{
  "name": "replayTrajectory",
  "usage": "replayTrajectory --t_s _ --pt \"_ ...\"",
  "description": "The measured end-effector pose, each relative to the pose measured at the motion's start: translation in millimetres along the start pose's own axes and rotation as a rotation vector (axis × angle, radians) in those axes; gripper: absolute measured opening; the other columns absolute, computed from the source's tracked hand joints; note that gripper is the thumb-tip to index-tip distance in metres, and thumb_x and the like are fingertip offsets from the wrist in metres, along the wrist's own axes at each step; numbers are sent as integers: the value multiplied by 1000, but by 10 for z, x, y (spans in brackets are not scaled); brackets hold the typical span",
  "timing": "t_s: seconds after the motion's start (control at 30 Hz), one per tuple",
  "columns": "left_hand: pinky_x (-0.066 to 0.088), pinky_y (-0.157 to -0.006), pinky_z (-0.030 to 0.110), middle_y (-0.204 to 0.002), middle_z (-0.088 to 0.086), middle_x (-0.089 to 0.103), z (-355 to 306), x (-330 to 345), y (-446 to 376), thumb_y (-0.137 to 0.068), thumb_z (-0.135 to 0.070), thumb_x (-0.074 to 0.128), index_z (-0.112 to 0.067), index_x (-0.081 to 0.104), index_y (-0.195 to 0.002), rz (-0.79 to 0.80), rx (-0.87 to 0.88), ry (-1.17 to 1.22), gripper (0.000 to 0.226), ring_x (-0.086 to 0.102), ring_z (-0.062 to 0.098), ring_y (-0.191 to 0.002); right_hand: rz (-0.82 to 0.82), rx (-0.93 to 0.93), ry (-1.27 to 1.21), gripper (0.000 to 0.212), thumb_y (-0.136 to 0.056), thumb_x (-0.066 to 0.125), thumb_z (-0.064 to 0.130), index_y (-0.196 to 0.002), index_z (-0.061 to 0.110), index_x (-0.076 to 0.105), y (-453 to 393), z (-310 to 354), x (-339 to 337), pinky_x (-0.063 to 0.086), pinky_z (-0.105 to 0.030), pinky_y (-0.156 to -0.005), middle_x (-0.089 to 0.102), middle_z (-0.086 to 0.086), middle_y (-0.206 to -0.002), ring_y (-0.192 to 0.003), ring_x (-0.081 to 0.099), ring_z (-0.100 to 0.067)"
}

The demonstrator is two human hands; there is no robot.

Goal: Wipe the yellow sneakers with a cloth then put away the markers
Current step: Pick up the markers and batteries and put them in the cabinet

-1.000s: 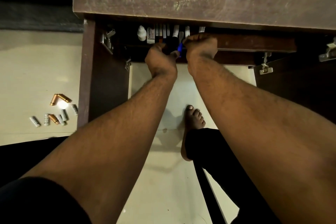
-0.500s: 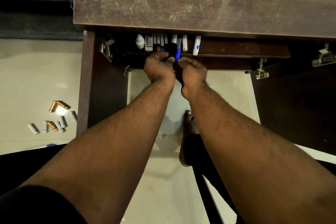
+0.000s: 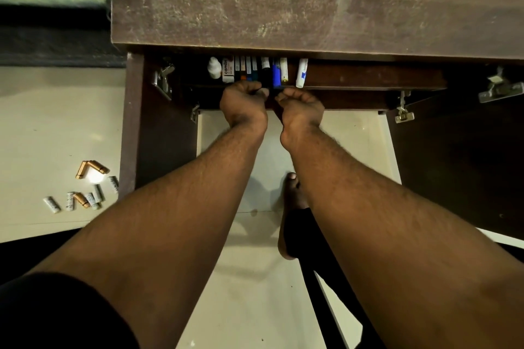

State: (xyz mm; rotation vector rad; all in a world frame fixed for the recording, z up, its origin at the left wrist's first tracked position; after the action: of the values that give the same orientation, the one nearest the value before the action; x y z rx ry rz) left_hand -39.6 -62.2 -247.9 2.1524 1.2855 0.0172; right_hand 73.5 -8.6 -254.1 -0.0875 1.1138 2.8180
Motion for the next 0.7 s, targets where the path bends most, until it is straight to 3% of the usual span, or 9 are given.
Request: replayTrajectory --t_s 0.07,0.13,0.23,0.37,0.47,0.6,0.7 --pt "57 -81 28 -90 3 72 -58 -111 40 -78 -3 73 -7 72 -95 7 40 -22 18 68 11 -82 -13 -13 62 21 -84 59 -9 -90 9 68 51 13 -88 57 -24 -75 71 -6 -87 -81 68 -16" --pt "52 -71 9 -92 1 72 -154 -270 122 -81 -3 70 -6 71 -99 25 105 -82 18 62 -1 -73 10 -66 191 21 -84 59 -6 -91 10 70 136 41 -137 58 -31 -78 71 -5 -86 -84 68 -19" --pt "41 -62 -4 -90 -4 69 -356 -645 318 -84 -6 69 -8 72 -101 58 216 -187 18 58 -5 -71 141 -289 481 16 -83 64 2 -93 12 71 520 219 -93 56 -34 -85 72 -3 -89 -86 67 -18" --pt "47 -70 10 -89 -1 73 -764 -1276 537 -80 -12 73 -14 75 -93 107 316 -321 13 65 6 -80 365 -588 713 13 -86 63 4 -94 10 70 1294 500 56 48 -14 -77 67 3 -84 -79 62 -9" --pt "52 -74 19 -80 -1 72 -1254 -1923 652 -77 -12 74 -15 76 -86 120 424 -317 10 64 7 -72 437 -753 803 12 -86 64 5 -94 10 71 1918 734 257 48 -18 -77 66 5 -82 -77 61 -7" --pt "51 -73 23 -75 2 70 -1722 -3338 677 -76 -11 73 -10 76 -86 -66 530 -113 11 63 9 -69 566 -999 947 12 -86 65 8 -96 10 72 2854 950 845 46 -17 -75 65 6 -84 -79 59 -7" --pt "52 -73 23 -74 -1 69 -1401 -4396 562 -76 -12 72 -12 75 -83 -211 495 -90 8 60 0 -62 712 -1083 1041 11 -88 65 9 -97 10 71 3420 819 1447 43 -7 -67 66 2 -87 -77 59 -7"
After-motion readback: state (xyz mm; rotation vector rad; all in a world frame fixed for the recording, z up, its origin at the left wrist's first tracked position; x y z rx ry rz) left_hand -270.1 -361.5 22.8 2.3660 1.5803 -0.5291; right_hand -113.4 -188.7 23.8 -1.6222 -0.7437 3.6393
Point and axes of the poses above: each hand's wrist, its own y-axis away from the middle knuckle, its own x-axis out of the palm, z = x × y, the point moved 6 cm from there along -y, towards the middle knuckle
